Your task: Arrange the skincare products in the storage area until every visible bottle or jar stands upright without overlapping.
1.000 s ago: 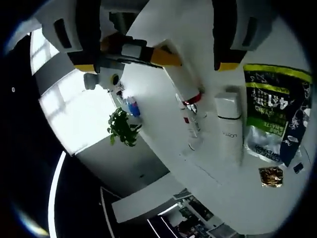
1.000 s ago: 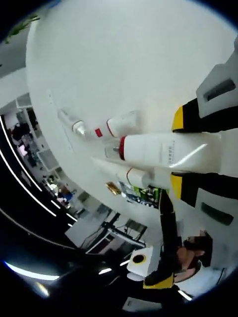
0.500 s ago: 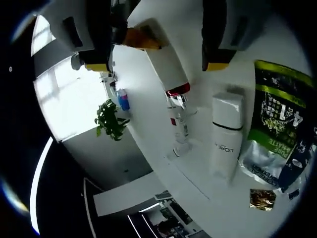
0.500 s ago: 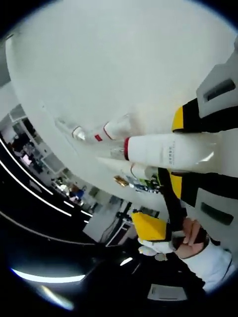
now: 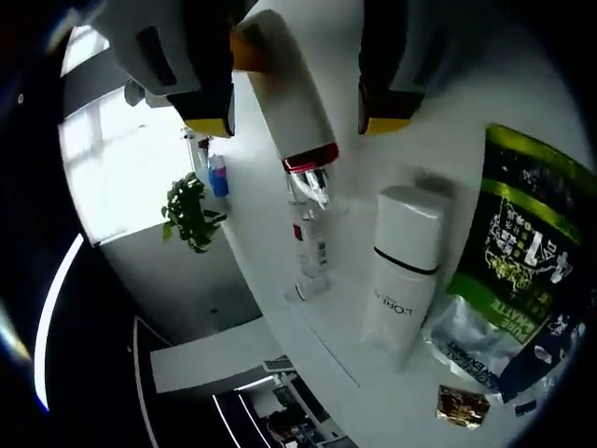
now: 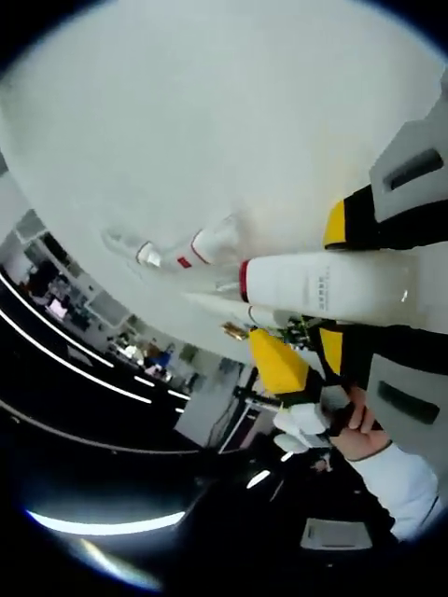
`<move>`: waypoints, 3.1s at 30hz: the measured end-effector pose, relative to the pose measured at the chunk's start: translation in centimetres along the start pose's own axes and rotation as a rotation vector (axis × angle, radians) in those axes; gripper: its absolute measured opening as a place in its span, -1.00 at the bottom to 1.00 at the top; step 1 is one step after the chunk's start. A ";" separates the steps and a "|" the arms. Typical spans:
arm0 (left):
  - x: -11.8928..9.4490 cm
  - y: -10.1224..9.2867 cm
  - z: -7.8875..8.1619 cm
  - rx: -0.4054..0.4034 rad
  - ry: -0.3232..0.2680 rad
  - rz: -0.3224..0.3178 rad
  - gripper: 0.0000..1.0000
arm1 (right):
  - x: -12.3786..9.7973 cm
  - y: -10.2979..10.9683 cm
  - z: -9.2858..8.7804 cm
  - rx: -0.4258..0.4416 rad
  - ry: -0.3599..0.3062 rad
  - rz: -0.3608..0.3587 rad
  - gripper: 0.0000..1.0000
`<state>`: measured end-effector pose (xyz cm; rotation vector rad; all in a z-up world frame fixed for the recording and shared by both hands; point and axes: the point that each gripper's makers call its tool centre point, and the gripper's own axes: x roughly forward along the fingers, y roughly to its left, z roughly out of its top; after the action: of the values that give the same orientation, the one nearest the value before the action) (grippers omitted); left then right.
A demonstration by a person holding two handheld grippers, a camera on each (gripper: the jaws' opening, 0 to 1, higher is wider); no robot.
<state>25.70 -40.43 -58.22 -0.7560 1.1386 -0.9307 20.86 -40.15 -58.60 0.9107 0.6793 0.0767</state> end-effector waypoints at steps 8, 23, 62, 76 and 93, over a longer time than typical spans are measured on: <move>0.6 0.0 0.0 -0.015 0.005 0.006 -0.17 | 0.5 1.3 0.2 -0.201 0.028 -0.030 -0.56; 0.1 1.2 0.1 -0.099 -0.068 0.017 -0.44 | 0.7 1.5 0.0 -0.422 0.026 -0.092 -0.55; -2.1 -5.5 0.6 0.387 -0.029 -0.145 -0.54 | -1.1 3.4 -0.5 -0.704 -0.010 -0.128 -0.56; -1.7 -8.1 0.2 0.738 -0.003 -0.230 -0.55 | -1.4 3.3 0.3 -0.700 -0.014 -0.122 -0.58; -1.8 -6.0 0.5 0.871 0.052 -0.262 -0.56 | -2.1 3.1 1.9 -0.760 0.043 0.005 -0.65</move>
<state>24.61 -41.41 -52.08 -0.1591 0.5720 -1.5217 20.96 -40.27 -54.46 0.1796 0.6172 0.3355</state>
